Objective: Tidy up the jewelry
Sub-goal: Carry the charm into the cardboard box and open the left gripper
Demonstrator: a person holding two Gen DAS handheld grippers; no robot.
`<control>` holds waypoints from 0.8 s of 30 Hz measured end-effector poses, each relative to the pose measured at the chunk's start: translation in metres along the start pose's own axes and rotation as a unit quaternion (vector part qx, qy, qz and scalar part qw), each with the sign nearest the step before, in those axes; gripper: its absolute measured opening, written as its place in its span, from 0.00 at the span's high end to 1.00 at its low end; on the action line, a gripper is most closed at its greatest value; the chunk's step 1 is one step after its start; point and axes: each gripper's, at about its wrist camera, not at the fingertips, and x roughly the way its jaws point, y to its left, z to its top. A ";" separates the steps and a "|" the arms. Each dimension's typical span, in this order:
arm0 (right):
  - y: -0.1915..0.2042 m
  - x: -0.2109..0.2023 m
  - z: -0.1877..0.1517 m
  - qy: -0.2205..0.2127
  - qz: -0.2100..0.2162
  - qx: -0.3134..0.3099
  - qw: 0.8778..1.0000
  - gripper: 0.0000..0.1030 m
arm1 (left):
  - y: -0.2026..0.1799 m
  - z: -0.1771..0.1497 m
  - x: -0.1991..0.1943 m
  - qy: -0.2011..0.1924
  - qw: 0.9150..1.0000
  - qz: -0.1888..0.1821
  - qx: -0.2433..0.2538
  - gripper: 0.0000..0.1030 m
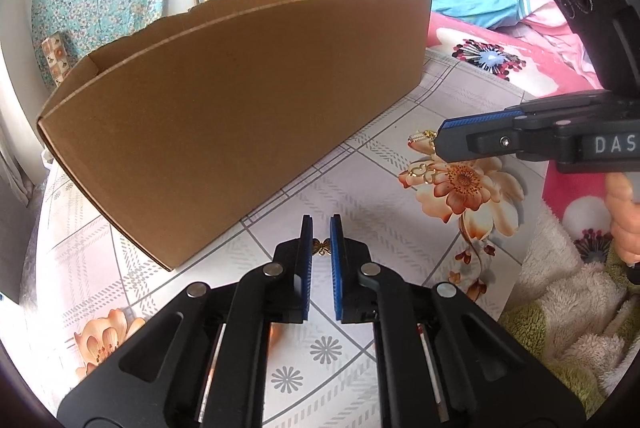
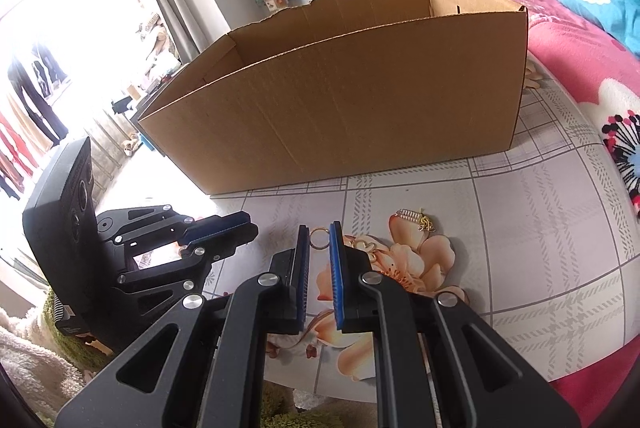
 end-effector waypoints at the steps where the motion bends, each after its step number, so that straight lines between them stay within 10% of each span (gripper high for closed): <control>1: 0.001 -0.002 0.000 -0.002 -0.001 -0.001 1.000 0.90 | 0.000 0.001 -0.006 -0.007 1.000 -0.002 -0.001 0.93; 15: 0.008 -0.052 0.093 -0.091 0.070 -0.007 0.993 0.90 | 0.032 0.096 -0.076 -0.118 0.990 -0.058 -0.056 0.93; 24: -0.026 0.036 0.164 0.051 0.104 0.052 0.992 0.90 | 0.098 0.144 0.013 0.021 0.984 -0.064 -0.167 0.93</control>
